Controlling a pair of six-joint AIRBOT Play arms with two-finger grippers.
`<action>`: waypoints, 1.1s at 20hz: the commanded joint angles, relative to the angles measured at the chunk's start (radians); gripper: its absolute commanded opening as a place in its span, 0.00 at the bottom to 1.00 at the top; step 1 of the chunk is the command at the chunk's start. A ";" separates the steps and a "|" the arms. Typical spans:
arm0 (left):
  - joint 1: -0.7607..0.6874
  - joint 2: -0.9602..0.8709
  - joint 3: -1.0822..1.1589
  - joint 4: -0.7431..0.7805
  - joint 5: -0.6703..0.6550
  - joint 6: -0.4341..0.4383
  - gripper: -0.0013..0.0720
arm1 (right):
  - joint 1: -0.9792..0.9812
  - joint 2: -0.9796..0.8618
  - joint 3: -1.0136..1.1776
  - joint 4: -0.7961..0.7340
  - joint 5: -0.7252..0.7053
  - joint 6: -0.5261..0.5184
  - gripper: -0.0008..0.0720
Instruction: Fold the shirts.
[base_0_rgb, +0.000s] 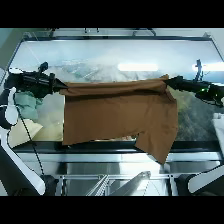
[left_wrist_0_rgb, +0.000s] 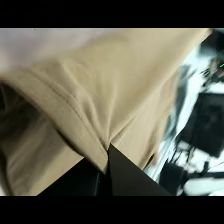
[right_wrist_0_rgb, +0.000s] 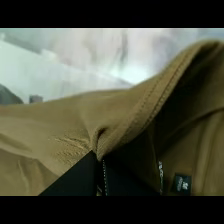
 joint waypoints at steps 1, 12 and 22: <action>-0.031 -0.004 0.010 0.143 -0.057 -0.026 0.05 | -0.003 -0.010 0.001 -0.113 0.026 0.037 0.04; -0.061 -0.004 -0.021 0.214 -0.088 -0.113 0.41 | 0.008 -0.011 0.001 -0.230 0.039 0.116 0.05; -0.042 0.132 0.044 0.406 -0.173 -0.273 0.42 | -0.069 0.217 -0.001 -0.584 0.092 0.373 0.27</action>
